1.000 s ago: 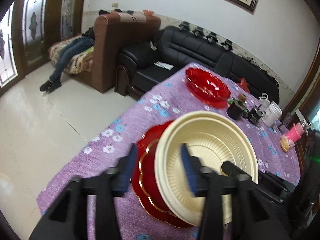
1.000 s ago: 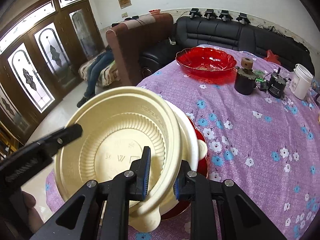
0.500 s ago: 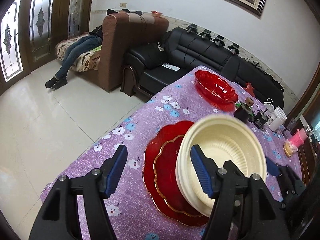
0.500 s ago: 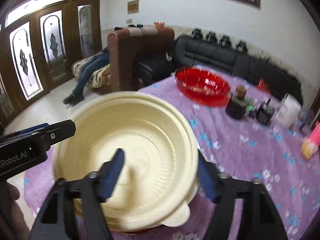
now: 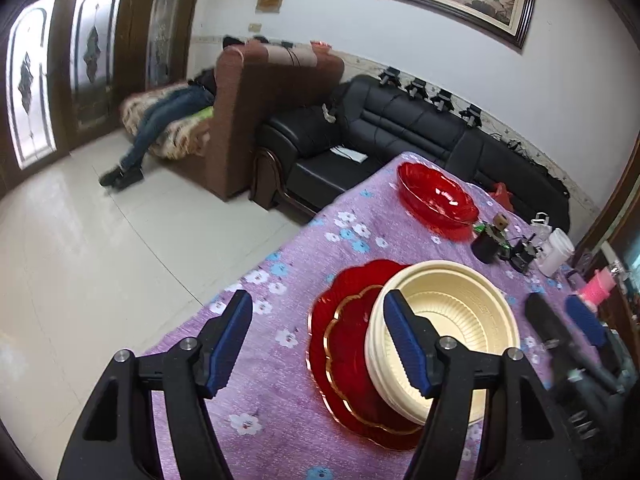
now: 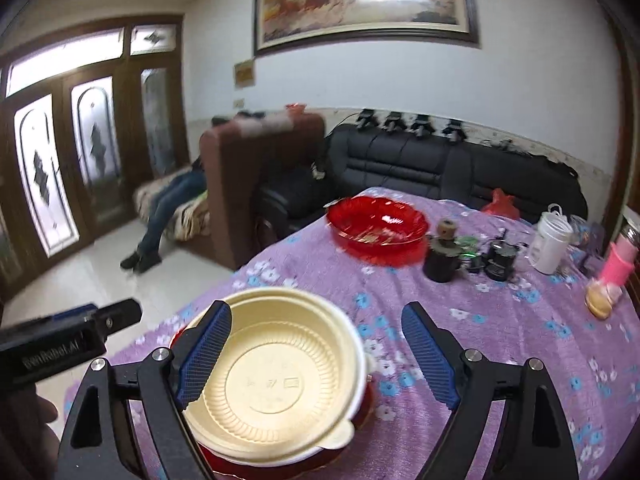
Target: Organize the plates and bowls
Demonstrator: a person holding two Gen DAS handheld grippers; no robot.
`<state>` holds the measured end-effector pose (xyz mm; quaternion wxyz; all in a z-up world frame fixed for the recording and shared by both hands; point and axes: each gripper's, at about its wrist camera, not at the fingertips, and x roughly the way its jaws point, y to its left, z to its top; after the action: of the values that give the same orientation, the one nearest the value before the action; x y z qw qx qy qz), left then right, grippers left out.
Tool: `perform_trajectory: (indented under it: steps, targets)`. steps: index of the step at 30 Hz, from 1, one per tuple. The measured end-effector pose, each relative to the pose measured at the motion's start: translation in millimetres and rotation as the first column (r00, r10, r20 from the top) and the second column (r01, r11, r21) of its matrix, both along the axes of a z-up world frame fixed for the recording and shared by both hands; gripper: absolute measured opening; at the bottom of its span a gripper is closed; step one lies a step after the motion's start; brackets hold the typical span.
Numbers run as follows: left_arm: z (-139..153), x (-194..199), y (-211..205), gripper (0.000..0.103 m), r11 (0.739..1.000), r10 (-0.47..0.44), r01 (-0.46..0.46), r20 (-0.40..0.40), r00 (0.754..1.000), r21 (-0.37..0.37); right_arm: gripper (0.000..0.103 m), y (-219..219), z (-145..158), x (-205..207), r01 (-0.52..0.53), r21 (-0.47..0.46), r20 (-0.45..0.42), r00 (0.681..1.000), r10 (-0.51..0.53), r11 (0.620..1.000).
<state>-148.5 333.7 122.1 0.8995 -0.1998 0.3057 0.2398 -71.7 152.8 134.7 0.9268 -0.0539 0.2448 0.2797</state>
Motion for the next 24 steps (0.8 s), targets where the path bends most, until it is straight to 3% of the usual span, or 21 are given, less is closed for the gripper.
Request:
perform_trajectory:
  steps: [6, 9, 24]
  targets:
    - [10.4, -7.8, -30.8, 0.097, 0.981, 0.068, -0.072, 0.029, 0.997, 0.181, 0.092, -26.4, -5.3, -5.2, 0.043, 0.035, -0.057, 0.998, -0.041, 0.998]
    - [11.7, -7.1, -48.8, 0.101, 0.968, 0.051, -0.055, 0.024, 0.998, 0.243, 0.092, -37.1, -10.9, -10.7, 0.058, 0.043, -0.084, 0.995, -0.054, 0.997]
    - [0.9, -1.4, -94.7, 0.101, 0.969, -0.082, 0.093, -0.058, 0.995, 0.227, 0.093, -94.6, -40.7, -32.8, 0.157, 0.090, -0.194, 0.971, -0.137, 0.984]
